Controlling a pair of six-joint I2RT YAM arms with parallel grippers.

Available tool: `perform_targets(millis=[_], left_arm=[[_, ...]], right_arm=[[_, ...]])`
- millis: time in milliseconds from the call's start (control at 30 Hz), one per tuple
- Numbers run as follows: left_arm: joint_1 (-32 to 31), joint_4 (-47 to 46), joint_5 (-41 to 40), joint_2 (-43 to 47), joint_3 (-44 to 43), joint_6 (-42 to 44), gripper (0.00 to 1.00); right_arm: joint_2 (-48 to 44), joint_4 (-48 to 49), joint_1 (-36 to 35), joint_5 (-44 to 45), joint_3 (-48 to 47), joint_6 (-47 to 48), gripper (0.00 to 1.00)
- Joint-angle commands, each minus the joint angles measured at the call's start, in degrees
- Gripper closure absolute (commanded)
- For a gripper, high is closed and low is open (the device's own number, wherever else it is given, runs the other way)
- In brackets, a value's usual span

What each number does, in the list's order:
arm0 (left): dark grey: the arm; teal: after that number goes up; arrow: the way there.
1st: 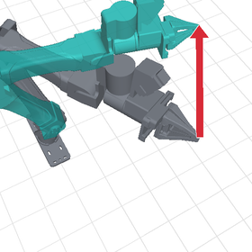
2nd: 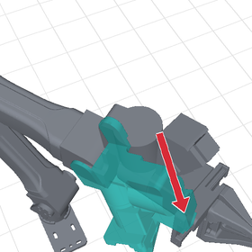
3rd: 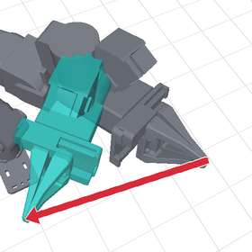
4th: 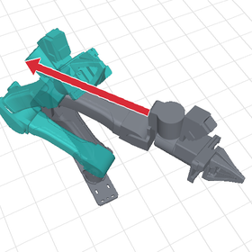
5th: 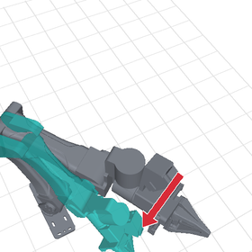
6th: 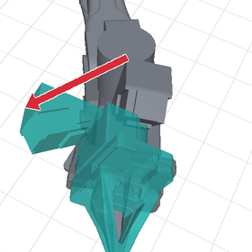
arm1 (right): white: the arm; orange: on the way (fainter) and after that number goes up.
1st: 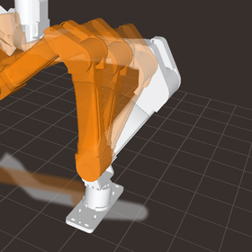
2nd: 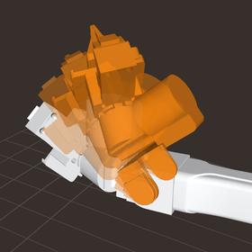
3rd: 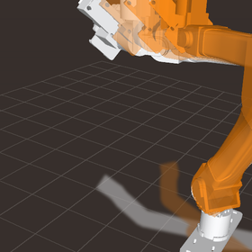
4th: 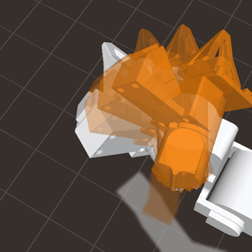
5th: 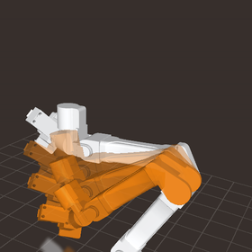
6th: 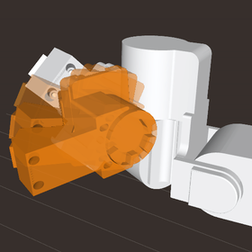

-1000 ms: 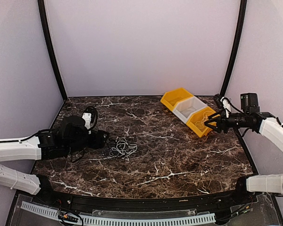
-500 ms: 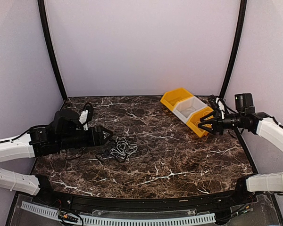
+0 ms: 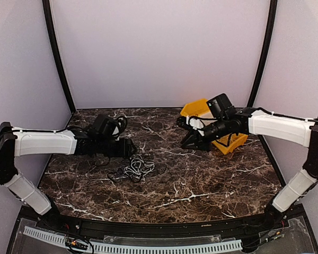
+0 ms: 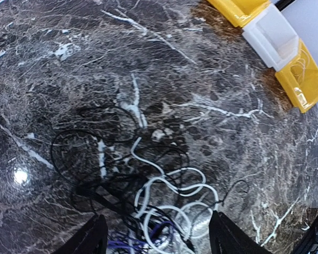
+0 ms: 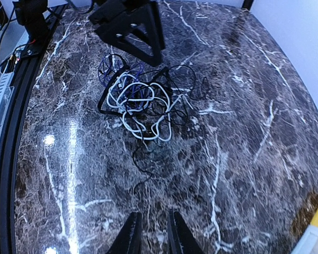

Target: Untangle the cables

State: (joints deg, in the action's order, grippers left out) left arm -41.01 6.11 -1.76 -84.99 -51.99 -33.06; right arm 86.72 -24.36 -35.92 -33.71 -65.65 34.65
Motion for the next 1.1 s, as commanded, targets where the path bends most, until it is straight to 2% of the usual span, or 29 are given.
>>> perform_targets(millis=[0,133,300,567,1067], left_arm=[[4.5,-5.3,5.9,-2.0,-2.1,3.2,0.31],[10.3,-8.5,10.9,-5.2,-2.8,2.7,0.32],[13.1,-8.7,15.7,-7.2,-4.2,4.3,0.33],[13.6,-7.5,12.5,-5.8,-4.0,6.7,0.33],[14.1,-7.4,9.9,-0.7,1.1,7.8,0.33]], right_arm=[[8.5,-2.1,-6.6,6.0,-7.4,3.3,0.80],[15.6,-0.9,-11.4,7.7,-12.1,3.0,0.78],[24.2,-1.6,-15.7,8.3,-19.2,2.7,0.78],[33.2,-2.2,-19.4,10.9,-27.1,3.0,0.76],[39.9,-1.6,-20.9,11.6,-32.9,-0.6,0.76]])
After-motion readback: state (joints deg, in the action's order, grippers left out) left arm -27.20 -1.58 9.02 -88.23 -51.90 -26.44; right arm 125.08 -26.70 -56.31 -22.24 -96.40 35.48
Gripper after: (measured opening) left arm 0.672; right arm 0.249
